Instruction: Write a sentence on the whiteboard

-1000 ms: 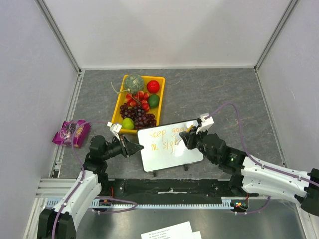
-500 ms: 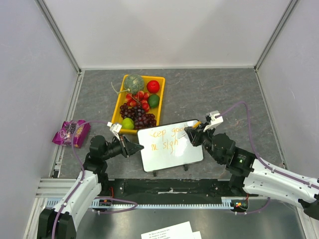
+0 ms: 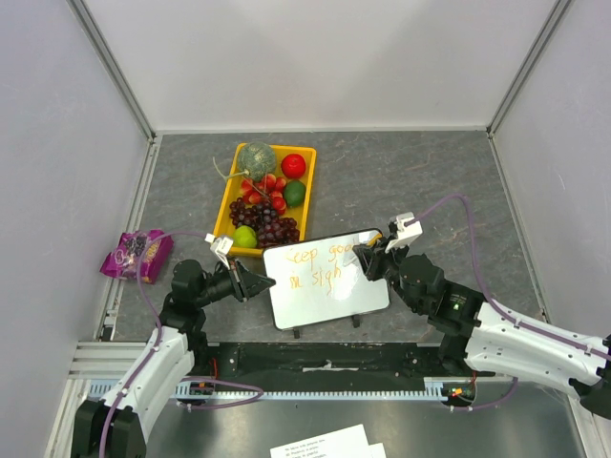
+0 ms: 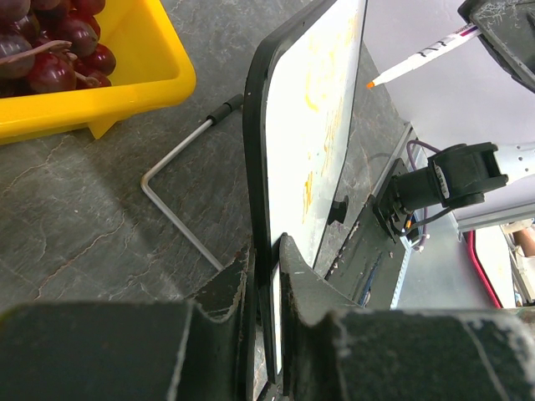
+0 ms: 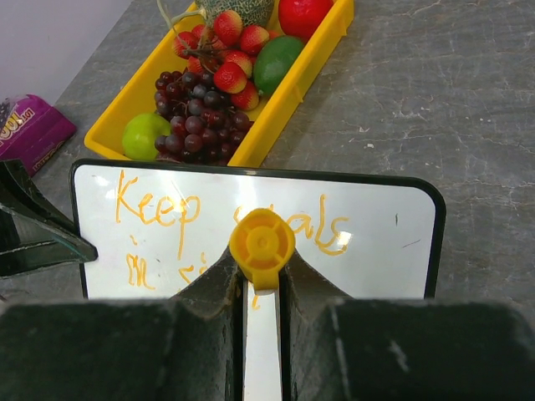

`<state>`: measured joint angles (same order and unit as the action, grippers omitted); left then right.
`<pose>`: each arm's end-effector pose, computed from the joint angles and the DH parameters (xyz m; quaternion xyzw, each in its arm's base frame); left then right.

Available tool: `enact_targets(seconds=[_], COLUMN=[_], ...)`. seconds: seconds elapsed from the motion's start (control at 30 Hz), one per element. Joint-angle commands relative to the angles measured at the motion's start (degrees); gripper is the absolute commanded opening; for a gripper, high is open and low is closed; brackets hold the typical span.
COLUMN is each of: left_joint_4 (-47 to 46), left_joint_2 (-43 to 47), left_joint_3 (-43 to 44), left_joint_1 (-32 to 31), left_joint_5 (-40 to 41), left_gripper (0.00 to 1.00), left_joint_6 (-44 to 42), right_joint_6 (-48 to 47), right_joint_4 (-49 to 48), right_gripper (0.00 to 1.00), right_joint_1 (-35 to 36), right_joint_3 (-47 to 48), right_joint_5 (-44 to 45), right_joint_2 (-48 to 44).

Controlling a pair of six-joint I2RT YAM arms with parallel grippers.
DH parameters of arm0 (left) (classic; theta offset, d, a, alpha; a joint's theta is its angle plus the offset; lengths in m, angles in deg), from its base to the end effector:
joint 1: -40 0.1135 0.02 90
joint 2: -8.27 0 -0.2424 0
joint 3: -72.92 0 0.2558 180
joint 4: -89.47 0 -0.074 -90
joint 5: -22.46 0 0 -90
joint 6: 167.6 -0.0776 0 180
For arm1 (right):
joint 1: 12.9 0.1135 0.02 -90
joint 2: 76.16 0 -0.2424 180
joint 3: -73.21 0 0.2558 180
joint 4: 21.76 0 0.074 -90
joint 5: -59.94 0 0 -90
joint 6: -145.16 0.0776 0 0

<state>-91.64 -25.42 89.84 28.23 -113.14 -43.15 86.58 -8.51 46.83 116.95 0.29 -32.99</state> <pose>0.1715 -0.0924 0.1395 0.0851 0.7663 -0.5026 0.3911 0.1531 0.1845 0.2509 -0.0257 0.7707 0.2875 0.5680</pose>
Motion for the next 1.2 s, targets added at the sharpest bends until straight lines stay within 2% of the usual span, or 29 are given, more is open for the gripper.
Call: enact_targets(seconds=[0.0, 0.5, 1.17], left_joint_4=[-1.49, -1.41, -1.49], left_joint_2=[0.38, 0.29, 0.38], left_joint_3=[-0.1, -0.1, -0.19], left_joint_1=[0.08, 0.08, -0.01], left_joint_5=[1.48, 1.4, 1.31], left_gripper=[0.02, 0.02, 0.02], left_joint_6=[-1.76, -1.85, -1.76], right_joint_6=[-0.39, 0.66, 0.66], right_joint_4=[-1.88, -5.66, -1.45], right_gripper=[0.0, 0.0, 0.0], right_joint_1=[-0.31, -0.22, -0.48], right_joint_3=[0.06, -1.78, -3.98], right_joint_5=[-0.03, -1.08, 5.51], right_joint_2=[0.06, 3.67, 1.3])
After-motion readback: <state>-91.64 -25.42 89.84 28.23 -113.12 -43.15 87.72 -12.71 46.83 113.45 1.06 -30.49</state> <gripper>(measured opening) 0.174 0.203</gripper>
